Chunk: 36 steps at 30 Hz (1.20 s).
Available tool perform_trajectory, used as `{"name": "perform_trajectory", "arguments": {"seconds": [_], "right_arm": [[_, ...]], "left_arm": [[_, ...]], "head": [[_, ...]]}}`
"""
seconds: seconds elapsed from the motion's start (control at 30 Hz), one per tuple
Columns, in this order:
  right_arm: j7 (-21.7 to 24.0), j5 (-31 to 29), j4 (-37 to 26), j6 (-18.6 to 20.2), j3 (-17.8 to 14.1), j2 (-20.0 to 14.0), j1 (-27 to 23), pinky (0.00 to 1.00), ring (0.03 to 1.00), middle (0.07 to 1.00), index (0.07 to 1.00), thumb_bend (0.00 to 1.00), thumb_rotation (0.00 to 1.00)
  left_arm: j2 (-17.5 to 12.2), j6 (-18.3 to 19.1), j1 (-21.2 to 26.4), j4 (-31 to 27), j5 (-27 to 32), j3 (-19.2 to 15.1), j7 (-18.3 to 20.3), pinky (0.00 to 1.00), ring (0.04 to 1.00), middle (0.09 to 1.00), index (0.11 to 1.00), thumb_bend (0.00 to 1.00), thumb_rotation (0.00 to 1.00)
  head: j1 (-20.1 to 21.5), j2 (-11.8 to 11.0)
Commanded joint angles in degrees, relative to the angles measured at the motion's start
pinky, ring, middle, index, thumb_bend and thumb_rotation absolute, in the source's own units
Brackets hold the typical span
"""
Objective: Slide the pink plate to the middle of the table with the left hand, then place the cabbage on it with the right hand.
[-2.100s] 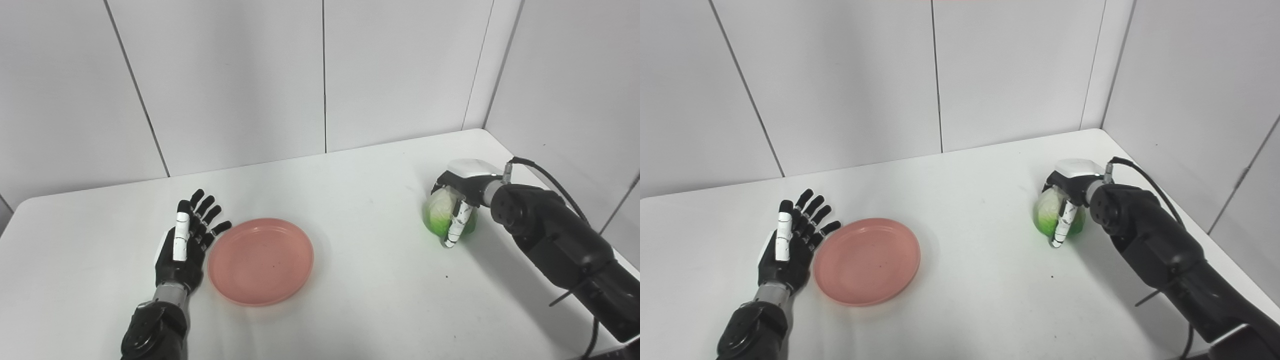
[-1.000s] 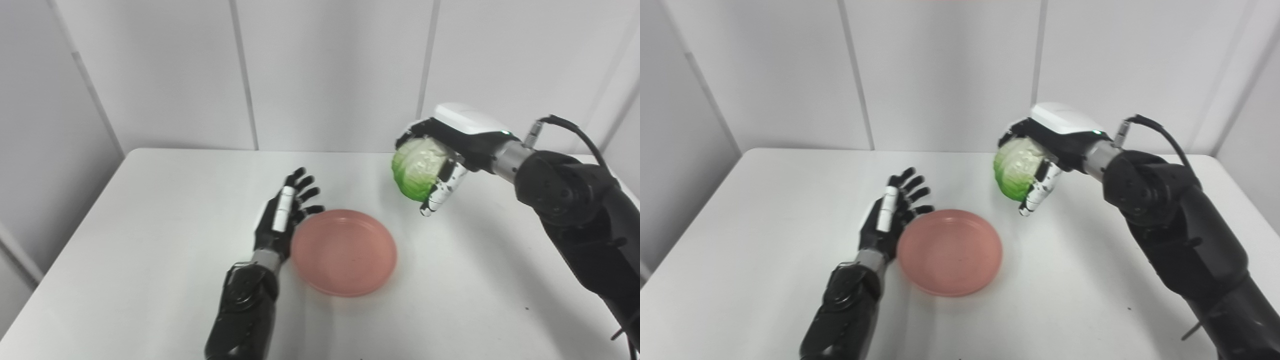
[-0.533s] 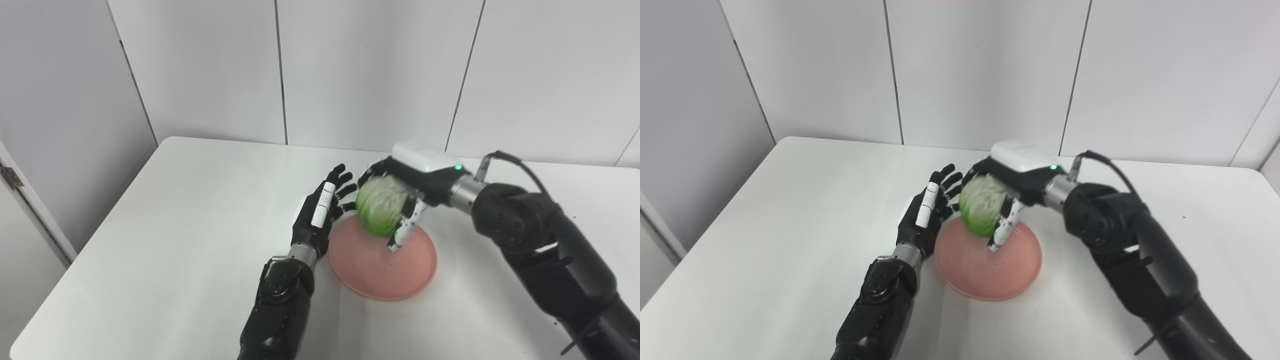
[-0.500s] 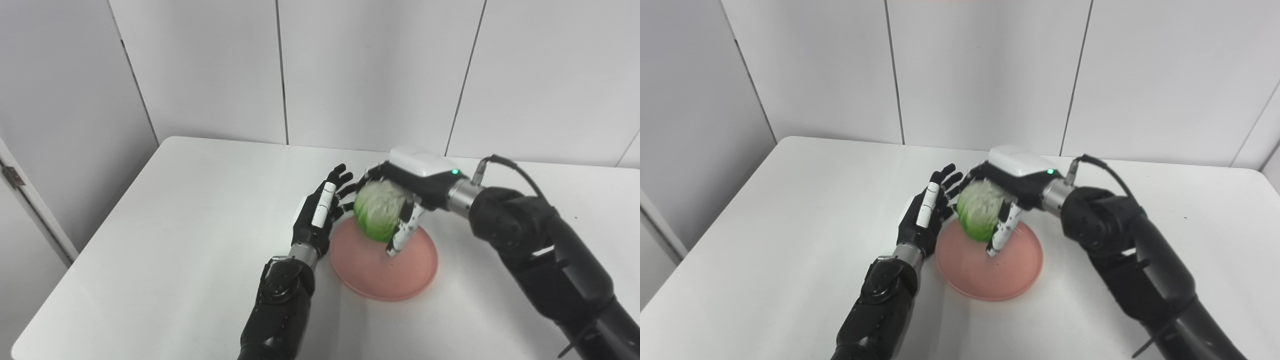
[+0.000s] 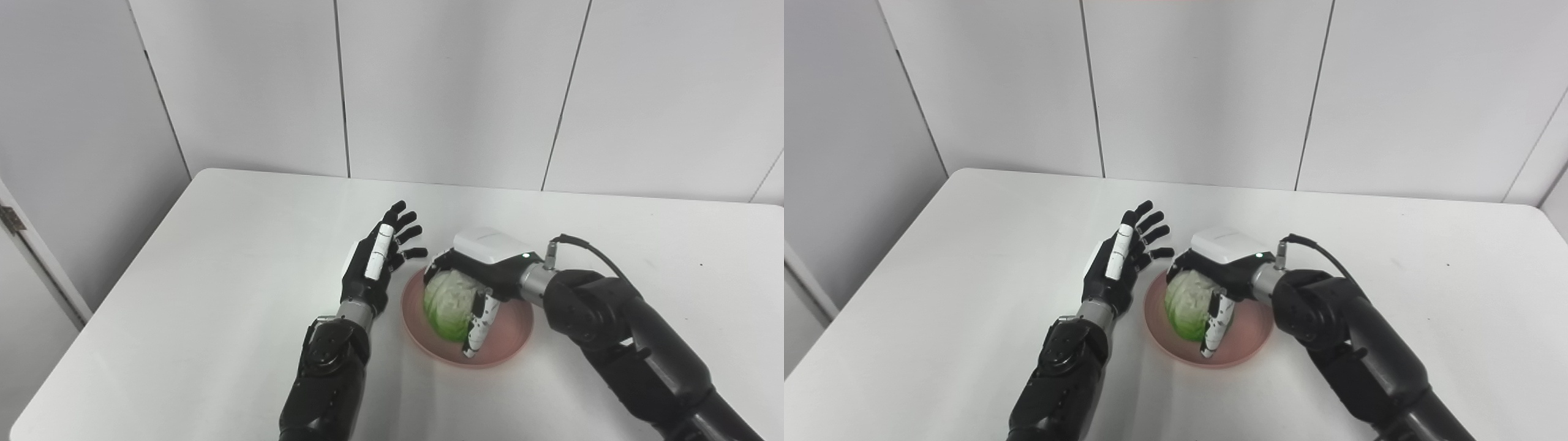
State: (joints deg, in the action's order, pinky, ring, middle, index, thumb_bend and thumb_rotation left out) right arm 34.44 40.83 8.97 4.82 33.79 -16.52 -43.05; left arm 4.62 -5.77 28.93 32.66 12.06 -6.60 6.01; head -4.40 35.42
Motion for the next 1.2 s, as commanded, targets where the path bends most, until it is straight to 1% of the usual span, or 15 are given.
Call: {"name": "perform_trajectory", "arguments": {"seconds": [0.0, 0.03, 0.07, 0.1, 0.13, 0.17, 0.23, 0.37, 0.47, 0.6, 0.7, 0.73, 0.83, 0.97, 1.17], "right_arm": [[-0.6, 1.3, -0.8, -2.0, 0.1, -0.2, -2.8, 0.41, 0.434, 0.524, 0.507, 0.52, 0.00], [-0.4, 1.5, -1.1, -1.7, 0.0, -0.2, -2.7, 0.47, 0.542, 0.625, 0.607, 0.75, 0.21], [-0.2, 1.6, -1.3, -1.4, -0.2, -0.2, -2.6, 0.50, 0.610, 0.688, 0.669, 0.90, 0.34], [0.1, 1.4, -1.4, -1.1, -0.5, -0.2, -2.7, 0.51, 0.619, 0.696, 0.677, 0.92, 0.36], [0.4, 1.0, -1.5, -0.9, -0.8, -0.2, -2.7, 0.60, 0.698, 0.756, 0.729, 0.96, 0.47], [0.5, 0.7, -1.4, -0.9, -1.0, -0.2, -2.8, 0.79, 0.803, 0.829, 0.791, 0.99, 0.59], [0.6, 0.3, -1.2, -1.3, -1.4, -0.4, -3.0, 0.92, 0.880, 0.882, 0.834, 1.00, 0.67], [-0.8, 0.6, -1.1, -2.4, -2.1, -0.7, -3.3, 1.00, 0.950, 0.927, 0.875, 1.00, 0.80], [-2.3, 0.7, -1.1, -3.2, -3.0, -0.8, -3.3, 1.00, 0.952, 0.936, 0.884, 1.00, 0.86], [-7.4, -0.7, -0.5, -5.4, -5.9, -0.4, -2.3, 1.00, 0.931, 0.921, 0.874, 1.00, 0.90], [-12.5, -5.4, 0.4, -6.0, -10.8, 1.8, 0.3, 0.96, 0.898, 0.895, 0.870, 1.00, 0.98], [-16.4, -9.3, 1.9, -7.0, -14.7, 4.1, 2.2, 0.81, 0.839, 0.862, 0.857, 1.00, 1.00], [-24.6, -18.1, 5.8, -9.5, -23.2, 9.4, 5.8, 0.71, 0.801, 0.834, 0.849, 1.00, 1.00], [-29.9, -31.8, 12.0, -14.0, -33.8, 15.1, 8.8, 0.75, 0.809, 0.836, 0.887, 0.92, 1.00], [-35.4, -39.1, 19.6, -16.8, -40.1, 18.2, 10.2, 0.84, 0.852, 0.862, 0.904, 0.89, 1.00]], "left_arm": [[-0.7, 2.2, -0.8, -0.5, 0.3, 0.0, -0.2, 0.62, 0.832, 0.876, 0.868, 0.89, 0.81], [-0.8, 2.4, -1.0, -0.8, 0.3, 0.0, -0.2, 0.62, 0.827, 0.873, 0.868, 0.89, 0.82], [-0.8, 2.6, -1.0, -0.9, 0.2, 0.0, -0.3, 0.62, 0.825, 0.871, 0.868, 0.89, 0.82], [-0.9, 2.5, -1.1, -0.9, 0.0, 0.1, -0.3, 0.62, 0.825, 0.870, 0.868, 0.89, 0.82], [-1.0, 2.3, -1.2, -0.8, -0.1, 0.1, -0.3, 0.61, 0.824, 0.868, 0.869, 0.88, 0.83], [-1.1, 2.2, -1.1, -0.7, -0.2, 0.2, -0.2, 0.60, 0.820, 0.863, 0.870, 0.87, 0.84], [-1.3, 2.1, -1.1, -0.5, 0.0, 0.2, 0.1, 0.60, 0.818, 0.861, 0.871, 0.88, 0.84], [-1.5, 2.4, -1.1, -0.6, 0.3, 0.1, 0.4, 0.56, 0.803, 0.853, 0.860, 0.88, 0.82], [-1.5, 2.4, -1.0, -0.9, 0.3, -0.3, -0.2, 0.51, 0.791, 0.849, 0.851, 0.90, 0.80], [-1.5, 2.8, -0.8, -1.6, 0.2, -0.5, -0.6, 0.53, 0.801, 0.849, 0.850, 0.91, 0.80], [-2.1, 1.3, -1.0, -2.2, -1.3, 0.2, -0.9, 0.61, 0.825, 0.855, 0.851, 0.90, 0.82], [-2.4, 0.2, -1.0, -2.4, -3.0, 0.8, -1.8, 0.63, 0.837, 0.860, 0.849, 0.91, 0.84], [-3.0, -2.2, -0.8, -2.4, -7.2, 2.1, -4.5, 0.64, 0.850, 0.874, 0.849, 0.93, 0.85], [-2.7, -5.1, 0.0, -1.9, -12.8, 3.2, -10.2, 0.72, 0.873, 0.891, 0.844, 0.92, 0.87], [-1.4, -2.4, 0.9, -2.9, -15.1, 2.9, -14.9, 0.83, 0.910, 0.907, 0.859, 0.92, 0.90]], "head": [[-0.1, -0.1], [0.2, 0.0], [0.3, 0.0], [0.5, -0.1], [0.6, -0.1], [0.7, -0.1], [0.9, -0.2], [1.5, -0.5], [2.2, -0.4], [2.9, -0.4], [3.6, -0.3], [3.9, -0.2], [4.4, -0.1], [5.5, 0.1], [7.6, 0.5]]}}
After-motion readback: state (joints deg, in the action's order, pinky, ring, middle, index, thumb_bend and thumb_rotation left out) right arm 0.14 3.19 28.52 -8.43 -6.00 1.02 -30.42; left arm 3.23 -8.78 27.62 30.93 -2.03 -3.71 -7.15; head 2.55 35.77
